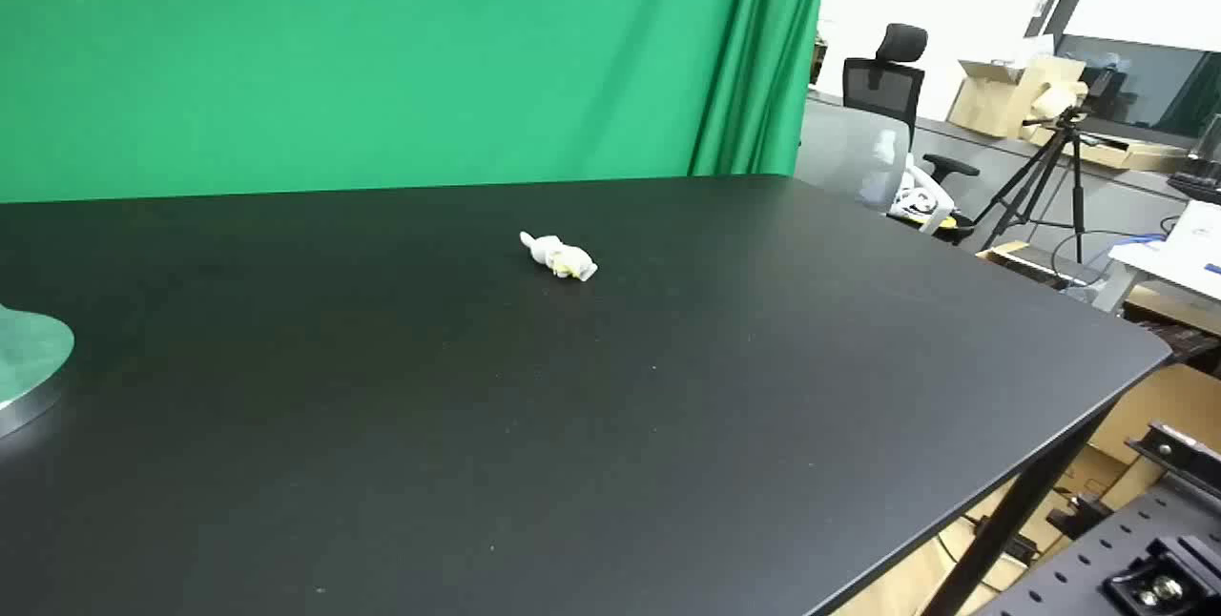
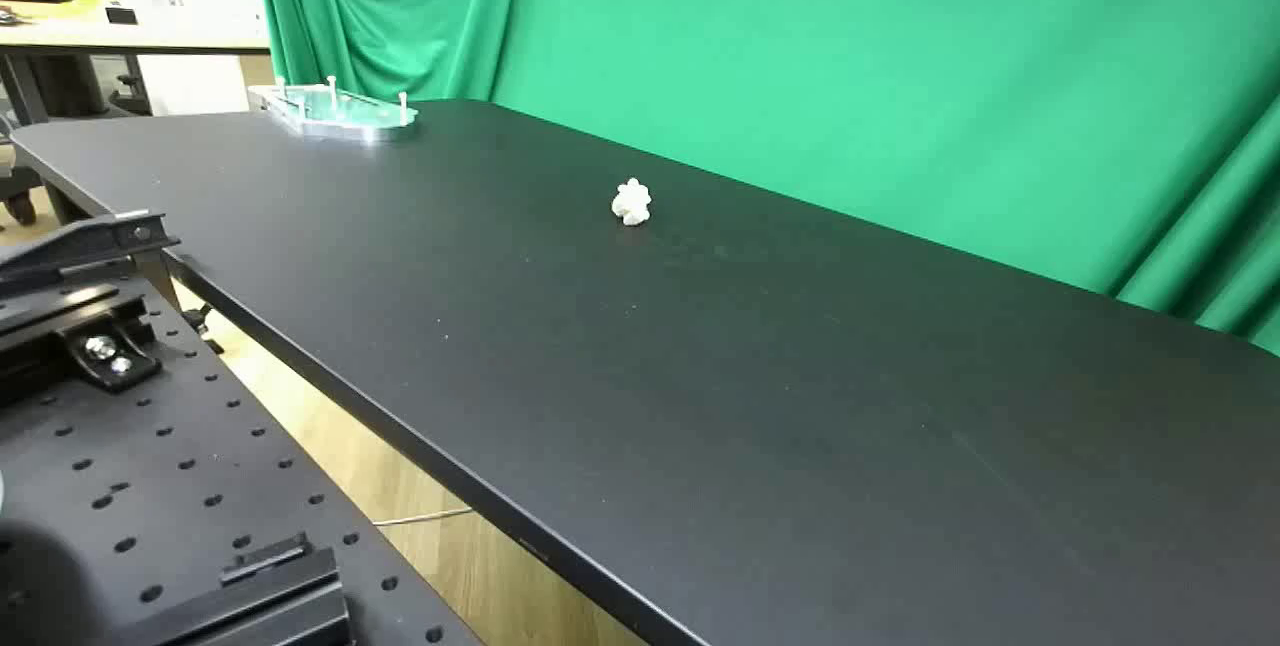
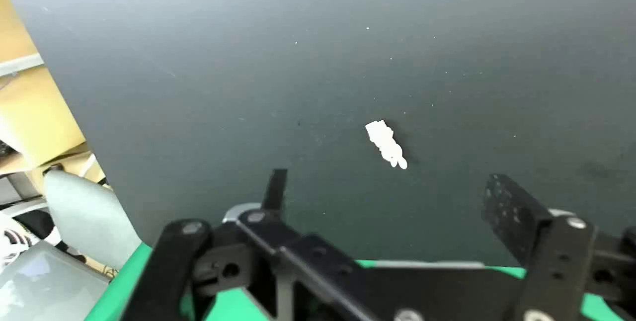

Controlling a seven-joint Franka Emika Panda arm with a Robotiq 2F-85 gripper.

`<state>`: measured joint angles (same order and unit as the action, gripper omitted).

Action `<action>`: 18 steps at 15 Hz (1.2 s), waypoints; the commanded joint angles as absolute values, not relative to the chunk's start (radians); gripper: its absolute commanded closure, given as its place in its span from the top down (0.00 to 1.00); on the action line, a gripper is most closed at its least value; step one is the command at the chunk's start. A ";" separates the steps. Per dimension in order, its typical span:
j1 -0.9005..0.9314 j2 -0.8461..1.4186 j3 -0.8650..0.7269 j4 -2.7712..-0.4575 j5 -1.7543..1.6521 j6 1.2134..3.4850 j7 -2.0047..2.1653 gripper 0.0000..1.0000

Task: Move the toy rabbit backwards

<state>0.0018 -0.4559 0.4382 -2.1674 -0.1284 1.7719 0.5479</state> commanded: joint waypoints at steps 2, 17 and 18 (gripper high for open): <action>0.044 -0.446 0.405 -2.164 -0.146 1.770 0.564 1.00; 0.033 -0.410 0.393 -2.155 -0.164 1.768 0.575 1.00; 0.029 -0.391 0.382 -2.152 -0.171 1.768 0.570 1.00</action>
